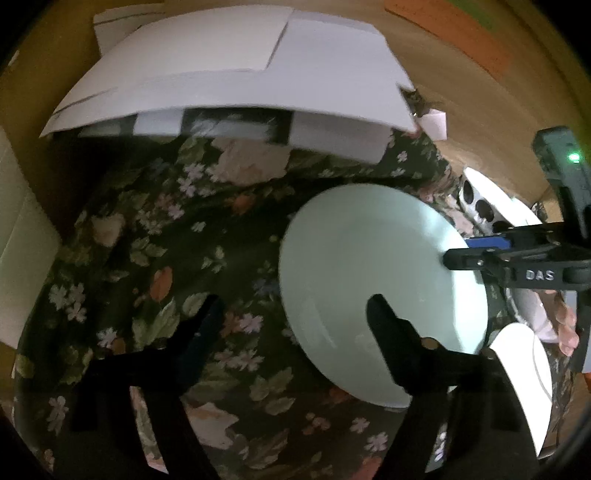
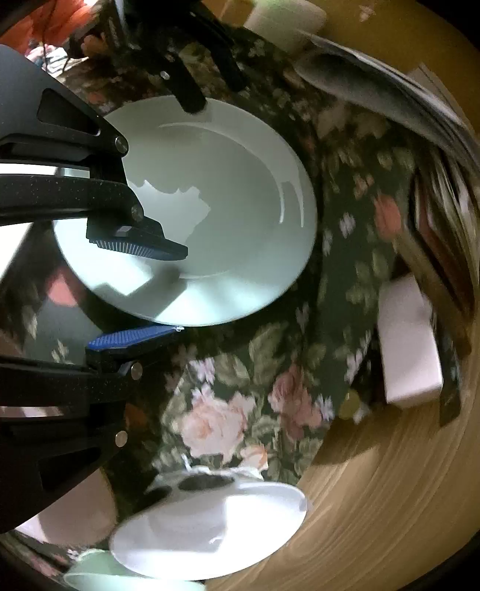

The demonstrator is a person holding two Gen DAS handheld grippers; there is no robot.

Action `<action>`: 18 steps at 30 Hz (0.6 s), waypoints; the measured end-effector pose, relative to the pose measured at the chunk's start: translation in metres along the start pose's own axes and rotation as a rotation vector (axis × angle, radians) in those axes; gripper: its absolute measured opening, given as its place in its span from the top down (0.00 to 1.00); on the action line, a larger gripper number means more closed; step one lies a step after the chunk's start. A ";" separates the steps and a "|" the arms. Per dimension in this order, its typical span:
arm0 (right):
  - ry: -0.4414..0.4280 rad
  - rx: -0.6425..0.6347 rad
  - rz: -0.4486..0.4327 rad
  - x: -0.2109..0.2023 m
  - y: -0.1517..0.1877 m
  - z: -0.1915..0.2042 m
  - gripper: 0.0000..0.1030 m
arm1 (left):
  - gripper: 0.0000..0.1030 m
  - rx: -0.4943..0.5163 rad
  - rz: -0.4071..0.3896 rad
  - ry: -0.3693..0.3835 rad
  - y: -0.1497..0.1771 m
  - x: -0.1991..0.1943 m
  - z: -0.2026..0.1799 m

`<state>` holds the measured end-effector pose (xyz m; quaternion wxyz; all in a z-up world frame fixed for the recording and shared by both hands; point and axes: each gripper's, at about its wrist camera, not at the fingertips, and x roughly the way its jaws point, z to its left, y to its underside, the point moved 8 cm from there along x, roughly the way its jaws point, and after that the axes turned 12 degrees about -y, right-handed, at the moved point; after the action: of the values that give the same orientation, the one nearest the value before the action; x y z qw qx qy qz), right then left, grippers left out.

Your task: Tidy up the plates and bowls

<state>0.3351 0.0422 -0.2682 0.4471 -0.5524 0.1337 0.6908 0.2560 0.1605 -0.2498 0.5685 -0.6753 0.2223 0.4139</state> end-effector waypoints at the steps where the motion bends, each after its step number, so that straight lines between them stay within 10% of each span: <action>1: -0.017 0.002 -0.001 0.001 0.002 0.006 0.69 | 0.32 0.002 0.004 -0.003 0.002 0.000 0.002; 8: -0.068 0.022 -0.016 0.009 0.009 0.032 0.67 | 0.58 0.006 0.015 -0.029 0.010 0.003 0.018; 18: -0.035 0.021 -0.038 0.024 0.009 0.033 0.66 | 0.62 0.015 0.019 -0.009 0.010 0.002 0.021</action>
<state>0.3070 0.0710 -0.2801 0.4683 -0.5380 0.1228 0.6901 0.2430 0.1779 -0.2575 0.5706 -0.6671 0.2291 0.4206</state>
